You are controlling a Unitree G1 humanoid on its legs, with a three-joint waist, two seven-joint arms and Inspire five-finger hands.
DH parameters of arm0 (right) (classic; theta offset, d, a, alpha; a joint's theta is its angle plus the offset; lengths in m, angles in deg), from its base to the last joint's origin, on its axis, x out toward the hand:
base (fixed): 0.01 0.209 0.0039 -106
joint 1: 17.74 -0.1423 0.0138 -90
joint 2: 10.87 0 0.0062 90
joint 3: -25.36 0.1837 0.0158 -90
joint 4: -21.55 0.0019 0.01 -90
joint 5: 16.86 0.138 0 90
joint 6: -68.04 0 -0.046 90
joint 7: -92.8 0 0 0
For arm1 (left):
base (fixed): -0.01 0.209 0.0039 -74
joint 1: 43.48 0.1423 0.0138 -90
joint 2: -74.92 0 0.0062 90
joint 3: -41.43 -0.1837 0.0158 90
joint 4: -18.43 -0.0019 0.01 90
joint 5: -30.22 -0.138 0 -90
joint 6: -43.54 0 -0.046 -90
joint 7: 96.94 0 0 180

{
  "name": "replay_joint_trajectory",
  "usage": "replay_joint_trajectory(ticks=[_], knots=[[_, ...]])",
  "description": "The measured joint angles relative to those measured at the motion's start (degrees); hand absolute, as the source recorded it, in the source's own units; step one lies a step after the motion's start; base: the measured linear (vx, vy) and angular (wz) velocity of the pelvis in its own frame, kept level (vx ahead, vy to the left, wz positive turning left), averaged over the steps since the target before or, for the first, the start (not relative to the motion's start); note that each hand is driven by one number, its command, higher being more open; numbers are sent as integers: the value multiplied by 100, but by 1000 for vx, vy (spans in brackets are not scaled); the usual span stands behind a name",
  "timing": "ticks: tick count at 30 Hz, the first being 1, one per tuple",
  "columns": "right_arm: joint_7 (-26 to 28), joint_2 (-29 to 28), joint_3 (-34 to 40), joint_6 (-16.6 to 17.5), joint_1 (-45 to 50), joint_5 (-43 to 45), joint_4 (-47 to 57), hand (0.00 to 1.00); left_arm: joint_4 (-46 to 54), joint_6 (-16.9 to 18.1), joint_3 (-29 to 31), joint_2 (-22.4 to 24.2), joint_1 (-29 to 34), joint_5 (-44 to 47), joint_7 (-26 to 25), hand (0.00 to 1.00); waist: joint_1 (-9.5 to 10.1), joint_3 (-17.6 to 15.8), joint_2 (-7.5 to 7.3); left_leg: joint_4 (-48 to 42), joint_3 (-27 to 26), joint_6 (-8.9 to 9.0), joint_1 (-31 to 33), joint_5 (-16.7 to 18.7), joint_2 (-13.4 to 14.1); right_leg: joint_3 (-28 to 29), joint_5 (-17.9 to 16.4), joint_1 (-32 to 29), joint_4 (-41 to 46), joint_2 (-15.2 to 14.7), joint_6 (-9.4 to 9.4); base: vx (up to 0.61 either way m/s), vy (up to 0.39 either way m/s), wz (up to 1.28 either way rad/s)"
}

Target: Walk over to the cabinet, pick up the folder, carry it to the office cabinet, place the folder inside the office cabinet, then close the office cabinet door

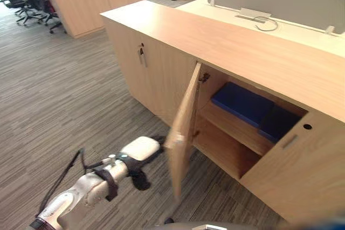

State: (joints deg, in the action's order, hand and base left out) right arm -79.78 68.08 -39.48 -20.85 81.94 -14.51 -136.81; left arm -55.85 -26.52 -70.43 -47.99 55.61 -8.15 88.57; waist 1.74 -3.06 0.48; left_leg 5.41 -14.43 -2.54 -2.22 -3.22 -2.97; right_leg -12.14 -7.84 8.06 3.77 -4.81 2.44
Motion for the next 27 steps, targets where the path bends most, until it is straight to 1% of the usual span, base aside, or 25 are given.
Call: replay_joint_trajectory(ticks=[1,2,4,5,7,9,11,13,15,16,18,19,20,21,22,23,24,25,26,27], knots=[[-7,-3,0,11,-1,0,1,100,178,202,-29,-1,-60,-76,-143,100,-46,18,-4,0,-16,-1,-7,0,0,18,7,2,-4,0,0,-58,39,-18],[-32,-5,-26,32,-11,-1,1,100,536,507,-69,2,-220,-234,-440,100,-128,56,-9,0,-39,-4,-1,-2,0,51,12,3,-4,-1,-3,-43,22,-11],[-77,6,-137,41,-11,1,-2,100,967,772,-75,2,-451,-283,-799,100,-222,130,-9,1,-53,-4,-3,-3,1,76,11,1,-5,1,-4,-36,13,-7],[-123,14,-156,41,-6,2,-12,100,1141,859,-80,4,-587,-284,-968,100,-228,163,1,1,-61,-7,-17,-4,5,87,8,1,-9,6,-8,-17,1,-3],[-168,45,-155,45,-24,6,-108,100,1215,876,-94,6,-644,-283,-1128,100,-234,214,11,1,-64,-19,-50,-14,19,87,5,10,-33,24,-14,0,0,0],[-179,59,-155,44,-26,12,-146,100,1198,851,-154,6,-642,-283,-1127,100,-236,243,34,0,-67,-53,-44,-37,32,90,5,12,-51,40,-19,0,0,0],[-181,67,-153,43,-47,13,-184,100,1178,830,-254,11,-631,-283,-1113,100,-238,244,21,0,-78,-69,-36,-51,53,97,10,13,-79,59,-35,19,-39,-4],[-182,65,-148,44,-58,18,-223,100,1164,831,-270,121,-573,-275,-994,100,-244,239,7,-1,-160,-68,-53,-55,84,163,24,11,-93,81,-58,20,-37,-19],[-182,66,-149,25,-110,14,-232,100,1036,809,-249,432,-477,-183,-782,100,-265,226,-12,-5,-401,-51,-117,-43,140,379,52,-23,-96,117,-99,5,-11,-47],[-182,67,-149,21,-145,13,-232,100,966,806,-231,520,-426,-106,-758,100,-276,204,-8,-1,-447,-13,-149,-18,159,429,63,-24,-104,130,-113,-13,-4,-64],[-178,68,-167,3,-244,9,-227,100,406,746,13,1200,-41,148,-636,100,-371,126,14,0,-727,43,-277,26,248,489,137,7,-142,162,-85,-28,-10,-60],[-177,70,-172,-8,-244,5,-226,100,189,695,74,1419,42,252,-596,100,-372,124,15,-1,-783,60,-305,39,269,490,152,8,-159,169,-76,-36,-18,-51],[-175,71,-178,-31,-244,4,-225,100,-278,537,211,1837,171,470,-521,100,-381,119,18,-30,-887,94,-348,69,304,581,167,9,-170,196,-64,-22,-14,-46],[-171,74,-180,-45,-244,4,-224,100,-545,439,297,2027,214,570,-495,100,-379,105,19,-44,-954,133,-372,110,330,640,174,8,-169,214,-60,-32,-53,-49],[-169,76,-228,-60,-252,1,-225,100,-1085,256,493,2310,240,735,-481,100,-392,30,-4,-473,-1050,131,-239,326,461,707,179,6,-150,237,-52,-58,-115,-54],[-145,91,-239,-57,-278,1,-222,100,-1507,-8,726,2537,276,792,-482,100,-395,-74,2,-1393,-1171,155,109,778,774,608,142,-24,-128,267,-46,-67,-135,-68],[-131,139,-236,-53,-293,1,-215,100,-1799,-151,896,2693,343,835,-483,100,-362,-149,91,-2132,-1242,214,363,1152,1109,319,115,-21,-119,300,-88,-48,-124,-75],[-127,186,-219,-49,-301,2,-208,100,-2100,-274,990,2795,386,860,-482,100,-342,-204,187,-2713,-1274,261,540,1410,1417,177,138,-6,-111,388,-75,3,-79,-58],[-151,198,-138,-54,-325,2,-208,100,-2510,-455,1014,2875,405,860,-447,100,-374,-251,233,-3271,-1149,261,738,1510,1658,225,150,18,-100,508,-117,22,-103,-36],[-172,204,-93,-72,-328,0,-212,100,-2742,-531,1042,2953,422,860,-412,100,-389,-285,226,-3505,-981,251,838,1500,1700,268,165,17,-70,532,-133,45,-109,-55]])
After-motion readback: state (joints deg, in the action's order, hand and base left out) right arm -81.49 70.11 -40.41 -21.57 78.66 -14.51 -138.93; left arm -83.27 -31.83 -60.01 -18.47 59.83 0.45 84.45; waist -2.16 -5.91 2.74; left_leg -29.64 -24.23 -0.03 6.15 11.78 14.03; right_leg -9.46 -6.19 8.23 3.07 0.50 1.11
